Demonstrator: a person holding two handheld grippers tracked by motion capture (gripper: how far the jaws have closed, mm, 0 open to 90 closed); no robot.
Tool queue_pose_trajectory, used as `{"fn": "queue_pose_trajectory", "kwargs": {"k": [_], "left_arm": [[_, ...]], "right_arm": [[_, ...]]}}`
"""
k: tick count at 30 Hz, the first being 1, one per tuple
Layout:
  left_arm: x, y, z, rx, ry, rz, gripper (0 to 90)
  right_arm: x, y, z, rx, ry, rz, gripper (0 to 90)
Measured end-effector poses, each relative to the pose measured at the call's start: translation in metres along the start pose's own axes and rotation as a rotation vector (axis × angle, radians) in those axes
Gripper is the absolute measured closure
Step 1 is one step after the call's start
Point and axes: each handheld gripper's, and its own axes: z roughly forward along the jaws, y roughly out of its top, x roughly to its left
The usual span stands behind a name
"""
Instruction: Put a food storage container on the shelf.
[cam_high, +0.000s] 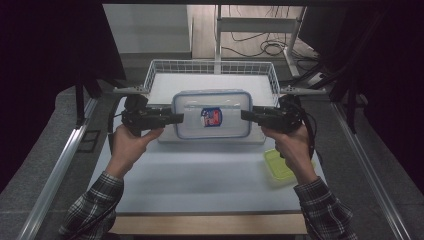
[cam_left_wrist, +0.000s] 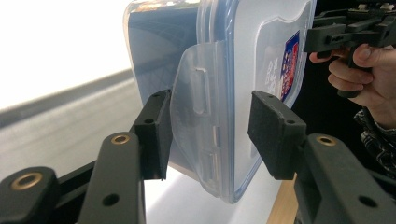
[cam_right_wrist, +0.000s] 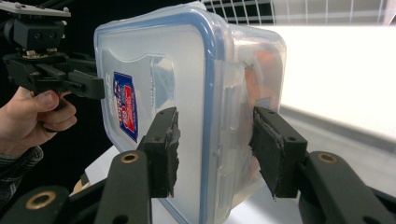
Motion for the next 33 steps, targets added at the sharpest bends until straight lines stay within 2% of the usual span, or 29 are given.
{"fn": "queue_pose_trajectory", "kwargs": {"k": [5,11,22,23,30,33], "left_arm": [[0.004,0.014,0.0,-0.013,0.0,0.006,51.0],[0.011,0.031,0.002,-0.014,0.004,0.012,51.0],[0.026,0.058,0.007,-0.006,0.018,-0.008,50.9],[0.028,0.061,0.008,-0.002,0.02,0.0,50.9],[0.038,0.071,0.013,-0.01,0.023,-0.023,50.7],[0.045,0.073,0.018,-0.018,0.019,-0.048,50.6]], "right_arm": [[-0.002,0.016,0.0,-0.016,-0.007,-0.014,51.6],[-0.008,0.027,0.004,-0.029,-0.009,-0.009,51.6],[-0.026,0.042,0.017,-0.052,-0.002,0.032,51.4],[-0.027,0.044,0.018,-0.051,-0.003,0.038,51.3],[-0.037,0.052,0.025,-0.05,-0.003,0.06,51.3],[-0.043,0.056,0.03,-0.046,-0.01,0.069,51.2]]}}
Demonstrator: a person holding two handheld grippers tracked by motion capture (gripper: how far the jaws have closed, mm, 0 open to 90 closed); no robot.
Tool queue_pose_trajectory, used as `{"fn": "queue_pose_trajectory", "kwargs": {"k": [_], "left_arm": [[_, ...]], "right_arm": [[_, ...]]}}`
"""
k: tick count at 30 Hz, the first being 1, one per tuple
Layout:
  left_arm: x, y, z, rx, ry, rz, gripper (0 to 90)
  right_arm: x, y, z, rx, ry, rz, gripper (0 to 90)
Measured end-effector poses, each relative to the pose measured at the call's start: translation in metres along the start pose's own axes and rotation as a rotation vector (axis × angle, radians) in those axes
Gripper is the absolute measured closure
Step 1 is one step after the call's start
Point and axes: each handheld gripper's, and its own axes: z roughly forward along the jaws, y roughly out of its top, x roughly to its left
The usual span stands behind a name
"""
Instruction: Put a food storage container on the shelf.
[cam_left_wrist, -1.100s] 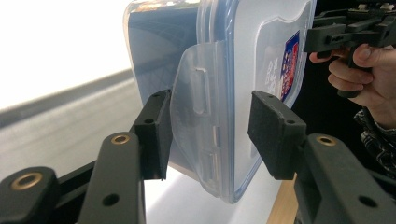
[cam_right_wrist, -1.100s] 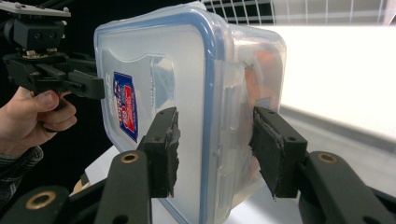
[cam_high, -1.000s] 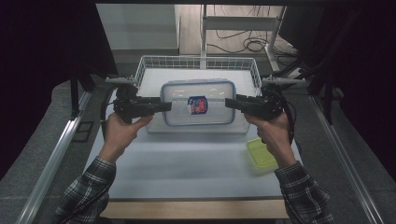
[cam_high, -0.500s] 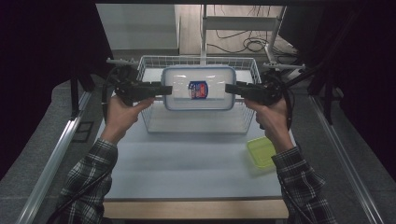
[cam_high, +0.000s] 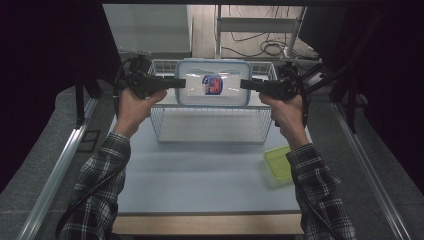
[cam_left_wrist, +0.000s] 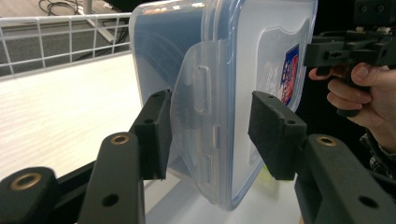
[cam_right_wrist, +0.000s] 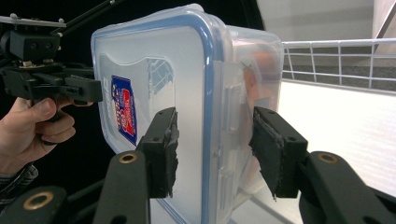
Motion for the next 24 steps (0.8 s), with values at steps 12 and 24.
{"fn": "queue_pose_trajectory", "kwargs": {"k": [12,24], "left_arm": [[0.02,-0.004,0.016,-0.022,-0.009,-0.051,49.4],[0.023,-0.001,0.021,-0.027,0.011,-0.067,46.7]], "right_arm": [[-0.015,0.005,0.014,0.02,-0.024,0.034,50.3],[-0.007,0.006,0.023,0.063,-0.145,-0.037,49.3]]}}
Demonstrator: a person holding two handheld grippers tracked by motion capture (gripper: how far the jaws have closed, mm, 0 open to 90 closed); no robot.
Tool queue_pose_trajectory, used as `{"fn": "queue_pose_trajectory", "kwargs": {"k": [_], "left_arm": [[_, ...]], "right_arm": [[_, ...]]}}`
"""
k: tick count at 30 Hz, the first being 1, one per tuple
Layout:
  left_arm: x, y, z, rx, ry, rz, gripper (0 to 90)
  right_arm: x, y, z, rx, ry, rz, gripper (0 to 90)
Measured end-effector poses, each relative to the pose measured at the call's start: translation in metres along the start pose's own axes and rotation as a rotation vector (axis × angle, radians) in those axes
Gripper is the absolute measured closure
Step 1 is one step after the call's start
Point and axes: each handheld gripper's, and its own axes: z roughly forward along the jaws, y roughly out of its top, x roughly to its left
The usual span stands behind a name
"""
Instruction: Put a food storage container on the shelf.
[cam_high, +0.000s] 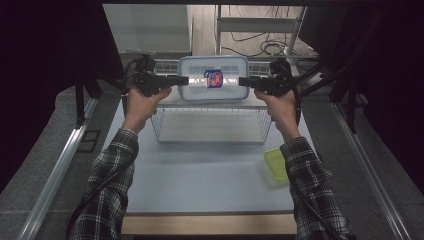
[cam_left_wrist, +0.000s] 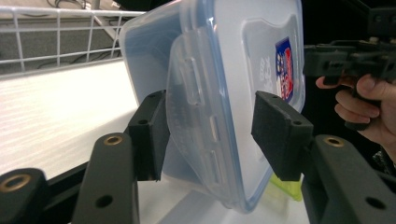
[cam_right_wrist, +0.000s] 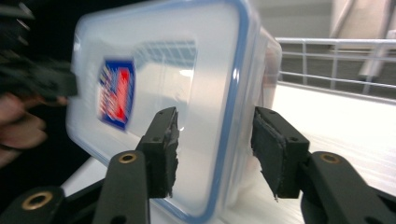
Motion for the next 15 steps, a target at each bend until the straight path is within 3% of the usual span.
{"fn": "queue_pose_trajectory", "kwargs": {"k": [6,8,12,15], "left_arm": [[0.002,0.003,0.002,0.009,0.022,-0.006,44.3],[0.003,0.003,0.004,0.019,0.038,-0.005,41.6],[0.01,0.001,0.006,0.008,0.022,-0.045,37.4],[0.012,0.002,0.006,0.002,0.031,-0.046,36.6]], "right_arm": [[-0.001,-0.001,0.003,0.008,0.006,0.02,50.1],[0.0,-0.002,0.004,0.023,-0.024,0.003,51.6],[0.0,-0.004,0.005,0.027,-0.048,-0.018,54.5],[0.0,-0.003,0.006,0.024,-0.045,-0.009,54.7]]}}
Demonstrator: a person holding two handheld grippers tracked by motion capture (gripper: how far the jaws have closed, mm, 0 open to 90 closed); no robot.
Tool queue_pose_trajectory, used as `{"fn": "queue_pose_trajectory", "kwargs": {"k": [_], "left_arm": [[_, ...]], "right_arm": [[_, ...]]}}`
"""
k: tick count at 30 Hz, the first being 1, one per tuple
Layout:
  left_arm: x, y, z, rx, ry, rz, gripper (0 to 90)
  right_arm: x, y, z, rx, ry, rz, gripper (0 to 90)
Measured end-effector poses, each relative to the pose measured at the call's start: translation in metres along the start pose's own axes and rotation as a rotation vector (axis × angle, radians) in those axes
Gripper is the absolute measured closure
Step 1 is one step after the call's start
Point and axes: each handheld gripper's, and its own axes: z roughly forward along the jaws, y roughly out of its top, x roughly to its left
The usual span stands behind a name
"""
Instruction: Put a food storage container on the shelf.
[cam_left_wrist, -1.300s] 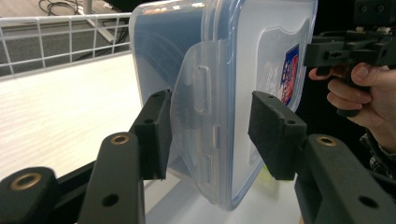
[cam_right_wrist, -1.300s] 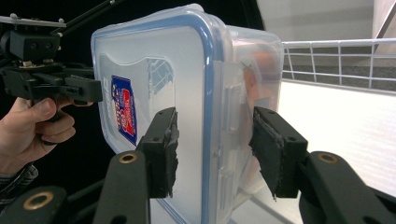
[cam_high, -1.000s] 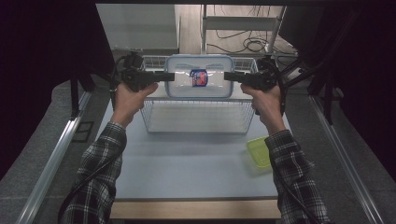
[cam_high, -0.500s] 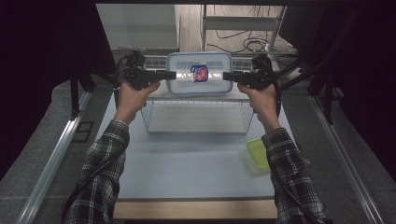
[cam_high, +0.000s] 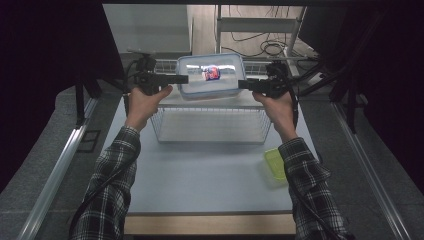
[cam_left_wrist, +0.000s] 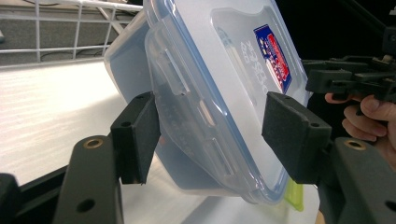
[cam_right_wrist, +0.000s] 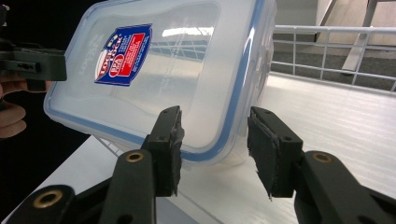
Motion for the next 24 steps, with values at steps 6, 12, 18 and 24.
{"fn": "queue_pose_trajectory", "kwargs": {"k": [6,12,18,24], "left_arm": [[-0.004,0.001,0.001,-0.013,0.113,0.043,31.3],[-0.005,0.001,0.006,-0.025,0.079,0.023,38.7],[-0.006,-0.003,0.002,-0.012,0.064,0.002,40.8],[-0.011,-0.005,0.001,-0.006,0.063,0.0,40.9]], "right_arm": [[0.001,0.001,-0.001,-0.016,0.008,0.018,55.4],[0.005,0.005,-0.001,-0.009,-0.009,-0.001,56.4],[0.007,0.007,0.0,-0.011,-0.033,-0.001,57.2],[0.005,0.008,0.0,-0.013,-0.046,0.008,57.3]]}}
